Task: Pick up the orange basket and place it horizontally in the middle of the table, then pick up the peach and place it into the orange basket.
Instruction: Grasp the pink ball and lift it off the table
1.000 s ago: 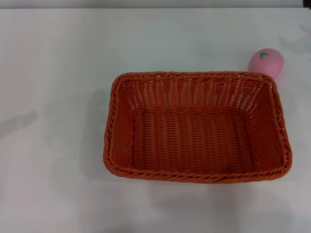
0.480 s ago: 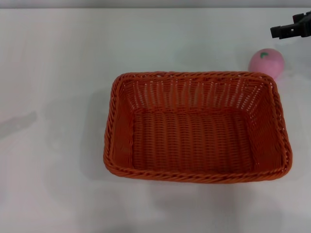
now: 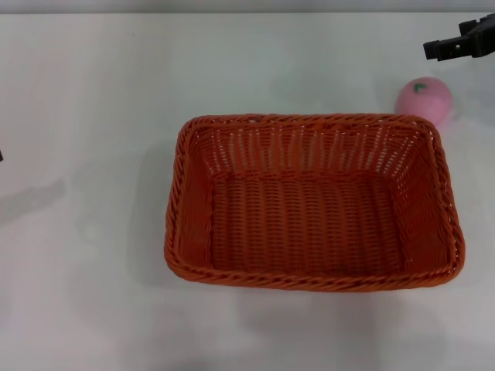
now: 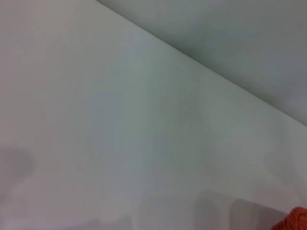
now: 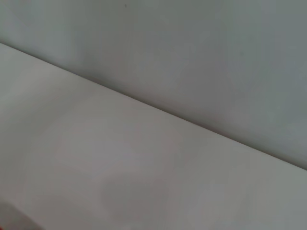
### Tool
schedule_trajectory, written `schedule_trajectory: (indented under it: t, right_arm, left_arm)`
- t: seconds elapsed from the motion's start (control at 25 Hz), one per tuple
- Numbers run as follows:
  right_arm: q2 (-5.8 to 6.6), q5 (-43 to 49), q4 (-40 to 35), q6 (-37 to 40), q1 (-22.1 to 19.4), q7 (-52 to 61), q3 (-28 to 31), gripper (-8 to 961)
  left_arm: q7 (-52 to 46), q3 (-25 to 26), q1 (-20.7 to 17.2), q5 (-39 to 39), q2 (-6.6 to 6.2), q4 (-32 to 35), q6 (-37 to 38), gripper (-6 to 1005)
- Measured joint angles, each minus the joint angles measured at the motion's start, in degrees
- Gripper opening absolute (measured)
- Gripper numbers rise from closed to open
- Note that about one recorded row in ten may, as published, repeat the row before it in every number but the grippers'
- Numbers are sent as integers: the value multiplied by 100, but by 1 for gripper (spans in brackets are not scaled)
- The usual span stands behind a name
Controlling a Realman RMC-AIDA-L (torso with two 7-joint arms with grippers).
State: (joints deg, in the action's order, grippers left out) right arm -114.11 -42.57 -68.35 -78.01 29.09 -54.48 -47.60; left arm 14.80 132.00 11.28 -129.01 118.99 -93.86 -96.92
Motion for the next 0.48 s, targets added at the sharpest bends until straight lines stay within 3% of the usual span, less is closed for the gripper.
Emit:
schedule_trajectory:
  t: [0.48]
  right_arm:
    - [-71, 365, 144, 123, 79, 297, -225, 850]
  left_arm:
    - [52, -3, 45, 87, -14, 24, -37, 478]
